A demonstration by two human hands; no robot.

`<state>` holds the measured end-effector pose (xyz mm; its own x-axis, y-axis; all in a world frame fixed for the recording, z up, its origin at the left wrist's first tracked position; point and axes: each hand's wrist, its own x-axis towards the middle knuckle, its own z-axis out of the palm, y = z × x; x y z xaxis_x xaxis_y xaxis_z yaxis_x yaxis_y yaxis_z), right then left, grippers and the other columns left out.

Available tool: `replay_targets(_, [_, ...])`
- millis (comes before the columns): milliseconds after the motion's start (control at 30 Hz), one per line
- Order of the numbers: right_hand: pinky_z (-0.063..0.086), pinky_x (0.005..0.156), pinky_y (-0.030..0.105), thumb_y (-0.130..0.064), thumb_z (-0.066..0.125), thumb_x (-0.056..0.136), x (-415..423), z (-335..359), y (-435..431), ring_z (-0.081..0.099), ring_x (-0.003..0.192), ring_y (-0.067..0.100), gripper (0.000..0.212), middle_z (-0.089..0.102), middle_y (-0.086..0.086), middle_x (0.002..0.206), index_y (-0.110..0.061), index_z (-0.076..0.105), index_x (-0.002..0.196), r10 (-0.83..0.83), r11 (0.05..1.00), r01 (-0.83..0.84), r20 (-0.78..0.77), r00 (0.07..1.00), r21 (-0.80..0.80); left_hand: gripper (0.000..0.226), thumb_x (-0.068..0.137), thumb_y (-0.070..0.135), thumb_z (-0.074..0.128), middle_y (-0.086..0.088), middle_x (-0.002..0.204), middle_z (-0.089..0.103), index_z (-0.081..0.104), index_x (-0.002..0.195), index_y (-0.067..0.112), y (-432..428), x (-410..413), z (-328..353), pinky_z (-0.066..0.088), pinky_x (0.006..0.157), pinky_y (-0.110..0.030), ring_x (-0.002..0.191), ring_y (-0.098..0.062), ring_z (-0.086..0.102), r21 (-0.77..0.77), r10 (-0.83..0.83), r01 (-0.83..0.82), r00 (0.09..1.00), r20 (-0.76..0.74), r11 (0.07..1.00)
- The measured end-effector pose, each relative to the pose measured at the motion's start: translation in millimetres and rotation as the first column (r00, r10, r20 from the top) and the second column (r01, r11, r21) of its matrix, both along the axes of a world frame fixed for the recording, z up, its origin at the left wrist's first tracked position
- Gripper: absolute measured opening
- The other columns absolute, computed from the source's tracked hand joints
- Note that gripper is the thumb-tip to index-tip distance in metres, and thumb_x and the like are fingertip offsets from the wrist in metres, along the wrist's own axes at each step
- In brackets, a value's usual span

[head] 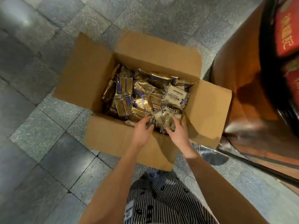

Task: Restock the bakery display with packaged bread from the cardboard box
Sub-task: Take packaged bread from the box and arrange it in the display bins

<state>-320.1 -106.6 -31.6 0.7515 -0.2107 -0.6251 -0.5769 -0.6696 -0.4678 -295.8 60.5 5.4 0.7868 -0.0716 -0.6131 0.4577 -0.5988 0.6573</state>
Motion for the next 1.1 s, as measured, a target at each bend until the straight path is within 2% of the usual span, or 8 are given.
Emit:
replay_targets(133, [0.026,0.118,0.048,-0.035,0.059,0.096,31.6,-33.7,-22.5,0.022,0.147,0.033,0.067,0.021,0.014,0.16,-0.039,0.023,0.153,0.17,0.985,-0.169,-0.068,0.983,0.018,0.048,0.097,0.013,0.059,-0.007,0.144,0.05,0.047,0.144,0.014,-13.9,26.5,-41.3,0.035,0.113,-0.037,0.135,-0.023,0.043,0.043,-0.037,0.039,0.998,-0.048,0.998])
replay_targets(267, [0.022,0.12,0.048,-0.028,0.06,0.096,59.8,-64.7,-39.3,0.02,0.148,0.033,0.076,0.01,0.016,0.163,-0.044,0.012,0.153,0.199,0.98,-0.196,-0.17,0.965,0.034,0.053,0.097,0.017,0.058,-0.008,0.15,0.042,0.042,0.147,0.021,-22.1,45.6,-80.3,0.029,0.117,-0.051,0.143,-0.029,0.031,0.119,-0.125,0.14,0.984,-0.125,0.983])
replay_targets(433, [0.004,0.123,0.046,-0.021,0.062,0.095,72.5,-97.3,-44.2,-0.005,0.151,0.028,0.086,0.008,0.015,0.163,-0.039,0.004,0.156,0.215,0.977,-0.212,-0.19,0.958,0.036,0.061,0.096,0.017,0.06,-0.005,0.153,0.037,0.034,0.151,0.024,-27.6,73.3,-109.5,0.03,0.116,-0.051,0.14,-0.026,0.035,0.044,-0.244,0.257,0.949,-0.202,0.965])
replay_targets(633, [0.005,0.12,0.05,-0.035,0.065,0.092,64.6,-112.9,-44.6,0.007,0.149,0.036,0.087,0.028,0.02,0.154,-0.031,0.007,0.156,0.351,0.928,-0.367,-0.178,0.919,-0.066,0.064,0.094,0.016,0.063,-0.007,0.149,0.04,0.034,0.15,0.026,-34.2,90.3,-139.4,0.04,0.11,-0.043,0.13,-0.024,0.045,-0.031,-0.242,0.247,0.904,-0.352,0.968])
replay_targets(800, [0.007,0.122,0.049,-0.037,0.073,0.086,67.8,-116.8,-44.4,0.007,0.149,0.035,0.101,0.013,0.022,0.159,-0.03,0.001,0.157,0.355,0.929,-0.368,-0.184,0.917,-0.04,0.051,0.096,0.014,0.06,-0.008,0.139,0.05,0.043,0.144,0.011,-41.6,91.3,-144.9,0.042,0.083,-0.018,0.103,-0.009,0.052,0.012,-0.073,0.082,0.929,-0.362,0.997])
replay_targets(867, [0.009,0.12,0.051,-0.036,0.075,0.084,73.4,-116.2,-43.8,0.016,0.148,0.034,0.107,0.02,0.02,0.158,-0.03,-0.004,0.156,0.371,0.922,-0.386,-0.236,0.898,-0.019,0.048,0.096,0.014,0.061,-0.008,0.136,0.054,0.047,0.142,0.011,-45.1,87.6,-145.1,0.042,0.073,-0.012,0.09,-0.005,0.054,0.008,-0.006,0.009,0.929,-0.371,1.0])
replay_targets(1000, [0.017,0.118,0.051,-0.04,0.075,0.083,74.4,-110.1,-40.8,0.032,0.139,0.034,0.104,0.038,0.019,0.148,-0.023,0.003,0.157,0.452,0.872,-0.485,-0.268,0.851,-0.07,0.059,0.094,0.012,0.064,-0.007,0.146,0.048,0.04,0.148,0.016,-47.9,75.6,-138.4,0.041,0.099,-0.027,0.127,-0.019,0.049,-0.065,0.002,-0.03,0.915,-0.403,0.997])
replay_targets(1100, [0.025,0.111,0.05,-0.03,0.066,0.091,72.1,-99.0,-43.6,0.039,0.133,0.033,0.094,0.049,0.014,0.142,-0.023,-0.001,0.156,0.549,0.804,-0.589,-0.28,0.788,-0.08,0.061,0.095,0.009,0.062,-0.005,0.149,0.045,0.038,0.149,0.022,-44.1,66.6,-129.0,0.039,0.1,-0.029,0.135,-0.019,0.043,-0.076,-0.011,-0.017,0.933,-0.36,0.997])
